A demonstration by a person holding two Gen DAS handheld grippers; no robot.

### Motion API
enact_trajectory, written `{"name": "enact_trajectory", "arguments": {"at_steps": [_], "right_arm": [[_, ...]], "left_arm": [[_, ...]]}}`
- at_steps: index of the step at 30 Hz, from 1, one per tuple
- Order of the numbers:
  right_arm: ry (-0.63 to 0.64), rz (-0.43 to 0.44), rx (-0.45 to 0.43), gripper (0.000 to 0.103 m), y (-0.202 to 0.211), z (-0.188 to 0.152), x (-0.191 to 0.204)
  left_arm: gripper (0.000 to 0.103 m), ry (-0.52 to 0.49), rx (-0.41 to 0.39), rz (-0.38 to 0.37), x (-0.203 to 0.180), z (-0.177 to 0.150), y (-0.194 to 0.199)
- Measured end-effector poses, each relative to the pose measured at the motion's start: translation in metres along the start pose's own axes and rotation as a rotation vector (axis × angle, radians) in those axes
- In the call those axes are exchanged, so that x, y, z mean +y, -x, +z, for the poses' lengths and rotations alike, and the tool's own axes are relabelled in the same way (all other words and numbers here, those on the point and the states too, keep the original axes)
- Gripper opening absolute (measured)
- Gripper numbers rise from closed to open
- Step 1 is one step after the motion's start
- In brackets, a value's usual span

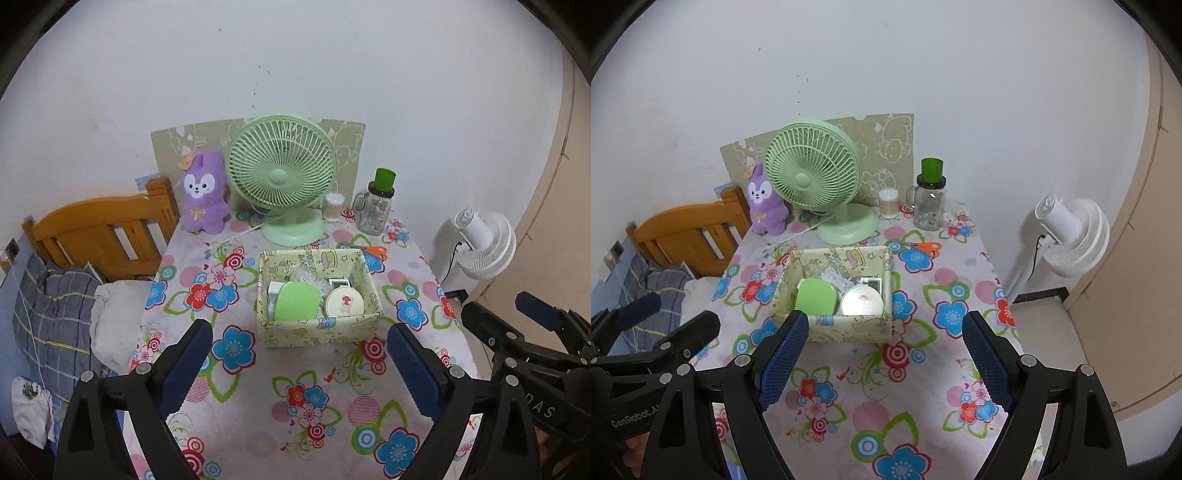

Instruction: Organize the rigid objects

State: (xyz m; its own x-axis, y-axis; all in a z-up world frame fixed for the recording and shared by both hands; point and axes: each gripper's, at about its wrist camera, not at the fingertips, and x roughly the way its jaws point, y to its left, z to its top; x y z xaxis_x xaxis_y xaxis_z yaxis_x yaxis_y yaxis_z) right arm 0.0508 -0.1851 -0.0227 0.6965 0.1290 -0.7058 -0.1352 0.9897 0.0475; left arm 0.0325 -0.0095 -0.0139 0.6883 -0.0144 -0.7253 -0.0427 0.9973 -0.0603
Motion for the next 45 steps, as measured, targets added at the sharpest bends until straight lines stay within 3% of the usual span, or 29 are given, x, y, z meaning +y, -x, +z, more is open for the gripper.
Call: {"name": "enact_trajectory", "arguments": {"at_steps": [25, 45], "right_arm": [[-0.026, -0.020, -0.068, 0.090, 0.041, 0.001, -0.014], [-0.027, -0.029, -0.060, 0.090, 0.039, 0.004, -0.019]], "left_arm": [[0.103, -0.010, -0.056, 0.008, -0.014, 0.001, 0.036], [0.103, -0.003, -0.041, 0.012, -0.021, 0.001, 0.033]]}}
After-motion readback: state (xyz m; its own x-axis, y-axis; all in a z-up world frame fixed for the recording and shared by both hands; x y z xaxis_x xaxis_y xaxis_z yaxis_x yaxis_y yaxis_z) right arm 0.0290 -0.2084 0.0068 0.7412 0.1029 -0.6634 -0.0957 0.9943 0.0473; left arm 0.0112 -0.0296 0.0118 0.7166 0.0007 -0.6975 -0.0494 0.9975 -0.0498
